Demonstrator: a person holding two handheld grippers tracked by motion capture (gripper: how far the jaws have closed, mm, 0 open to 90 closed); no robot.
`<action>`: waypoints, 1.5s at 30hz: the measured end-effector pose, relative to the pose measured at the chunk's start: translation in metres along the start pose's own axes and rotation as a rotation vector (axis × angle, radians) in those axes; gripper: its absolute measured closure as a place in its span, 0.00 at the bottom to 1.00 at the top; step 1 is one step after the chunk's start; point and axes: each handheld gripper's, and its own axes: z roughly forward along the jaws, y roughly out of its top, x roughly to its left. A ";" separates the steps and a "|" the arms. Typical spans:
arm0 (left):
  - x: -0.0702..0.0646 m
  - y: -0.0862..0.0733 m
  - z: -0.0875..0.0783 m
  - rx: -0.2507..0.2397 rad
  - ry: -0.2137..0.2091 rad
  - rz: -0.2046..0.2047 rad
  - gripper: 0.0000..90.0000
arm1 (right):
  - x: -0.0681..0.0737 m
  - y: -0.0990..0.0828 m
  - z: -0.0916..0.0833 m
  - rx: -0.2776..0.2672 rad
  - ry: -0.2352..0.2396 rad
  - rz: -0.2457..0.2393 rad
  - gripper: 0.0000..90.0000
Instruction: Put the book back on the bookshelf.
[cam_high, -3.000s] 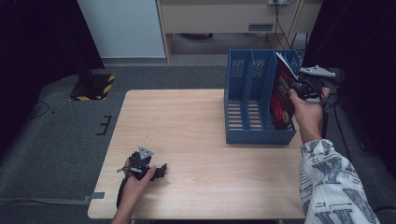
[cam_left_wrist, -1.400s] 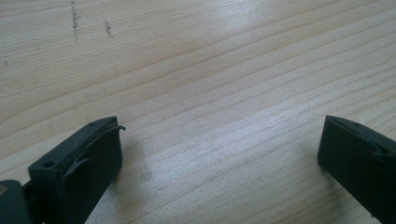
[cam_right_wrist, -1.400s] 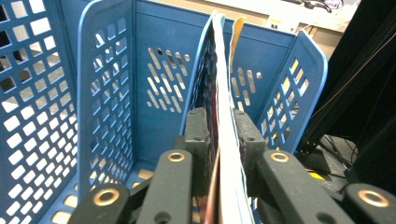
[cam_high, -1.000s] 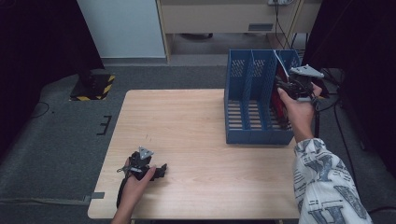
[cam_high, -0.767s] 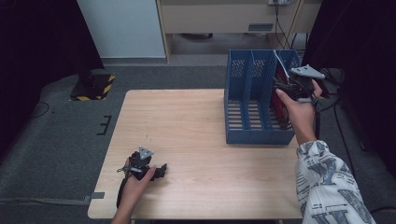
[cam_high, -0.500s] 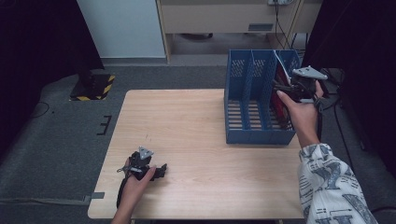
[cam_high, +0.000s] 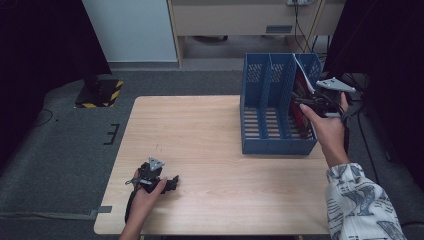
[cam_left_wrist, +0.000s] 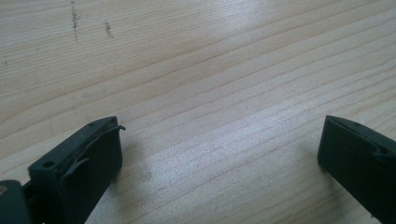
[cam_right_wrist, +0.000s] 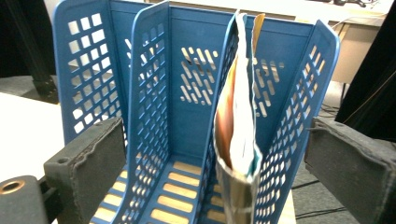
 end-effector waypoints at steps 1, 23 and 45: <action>0.000 0.000 0.000 0.000 0.000 0.000 0.00 | 0.001 -0.001 -0.001 0.001 0.003 0.002 0.06; 0.000 0.000 0.000 0.000 0.001 -0.001 0.00 | 0.005 -0.028 -0.018 0.008 0.047 0.008 0.04; 0.000 0.000 0.000 0.000 0.001 -0.002 0.00 | 0.018 -0.056 -0.035 0.048 0.085 -0.006 0.04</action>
